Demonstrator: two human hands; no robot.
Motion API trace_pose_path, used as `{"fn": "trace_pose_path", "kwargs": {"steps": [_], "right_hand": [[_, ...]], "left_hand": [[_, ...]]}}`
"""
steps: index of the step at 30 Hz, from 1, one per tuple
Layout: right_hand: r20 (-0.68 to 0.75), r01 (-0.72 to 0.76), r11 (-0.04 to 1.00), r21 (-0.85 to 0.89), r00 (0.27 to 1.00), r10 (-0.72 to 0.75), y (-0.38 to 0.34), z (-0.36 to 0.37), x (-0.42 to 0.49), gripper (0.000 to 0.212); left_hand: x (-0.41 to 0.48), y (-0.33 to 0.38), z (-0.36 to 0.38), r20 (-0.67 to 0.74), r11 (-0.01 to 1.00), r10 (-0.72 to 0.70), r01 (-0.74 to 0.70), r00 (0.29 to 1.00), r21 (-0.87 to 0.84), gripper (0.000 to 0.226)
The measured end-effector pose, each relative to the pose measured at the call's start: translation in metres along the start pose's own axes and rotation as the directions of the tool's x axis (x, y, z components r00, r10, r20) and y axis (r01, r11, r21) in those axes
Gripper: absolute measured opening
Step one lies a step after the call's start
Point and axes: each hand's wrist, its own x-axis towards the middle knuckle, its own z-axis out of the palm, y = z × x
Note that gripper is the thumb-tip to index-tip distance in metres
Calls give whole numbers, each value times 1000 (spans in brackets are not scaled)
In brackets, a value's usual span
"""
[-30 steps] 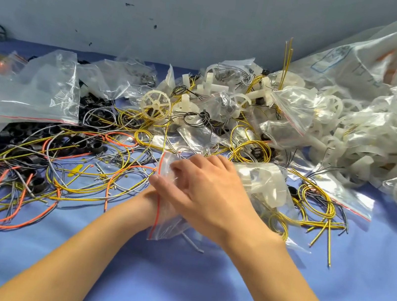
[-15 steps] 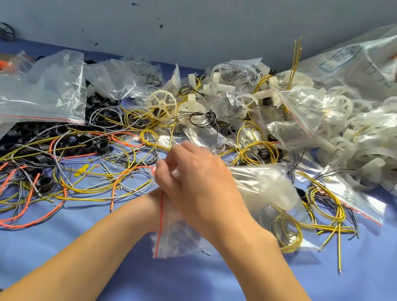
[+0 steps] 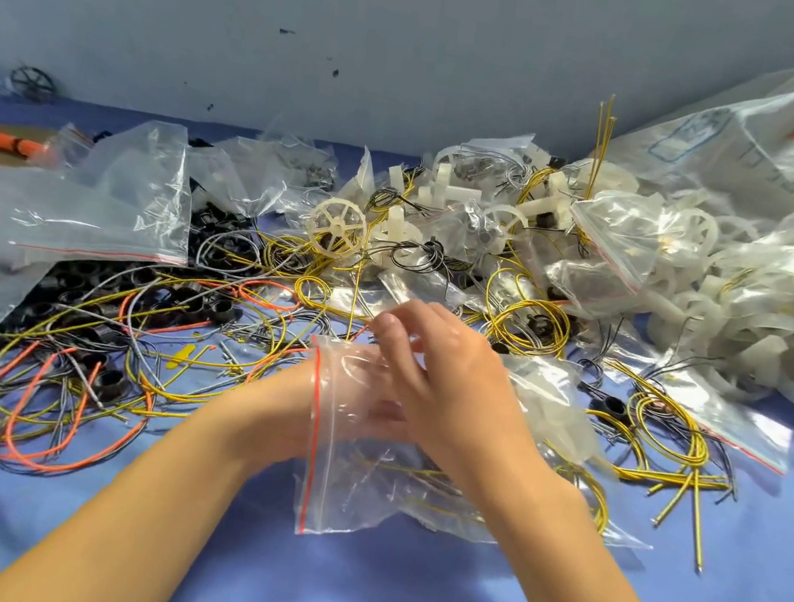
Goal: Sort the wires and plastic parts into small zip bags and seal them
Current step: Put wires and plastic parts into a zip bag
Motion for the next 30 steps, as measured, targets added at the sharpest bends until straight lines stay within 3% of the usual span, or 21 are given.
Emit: {"fn": "trace_pose_path", "kwargs": {"steps": [2, 5, 9, 11, 18, 24, 28, 30], "right_hand": [[-14, -18, 999, 45, 1000, 19, 4, -1, 2, 25], [-38, -27, 994, 106, 999, 31, 5, -3, 6, 21], [-56, -43, 984, 171, 997, 53, 4, -9, 11, 18], [-69, -60, 976, 208, 995, 76, 4, -12, 13, 18], [-117, -88, 961, 263, 986, 122, 10, -22, 23, 18], [-187, -115, 927, 357, 964, 191, 25, -39, 34, 19], [-242, -128, 917, 378, 942, 231, 40, -48, 41, 19], [-256, -135, 910, 392, 934, 249, 48, -53, 42, 19]], "left_hand": [[-5, 11, -11, -22, 997, -67, 68, 997, 36, 23], [-13, 27, -28, -322, 991, -131, 131, 938, -24, 22], [-17, 34, -47, -700, 996, -41, 81, 713, 25, 32], [-17, 31, -54, -777, 986, 20, 117, 630, 121, 31], [-4, 22, -67, -757, 826, 269, 262, 595, 500, 25], [21, 18, -74, -671, 493, 360, 478, 649, 727, 31], [38, 11, -80, -660, 268, 342, 604, 669, 751, 38], [43, 7, -82, -690, 209, 322, 662, 649, 720, 38]]}}
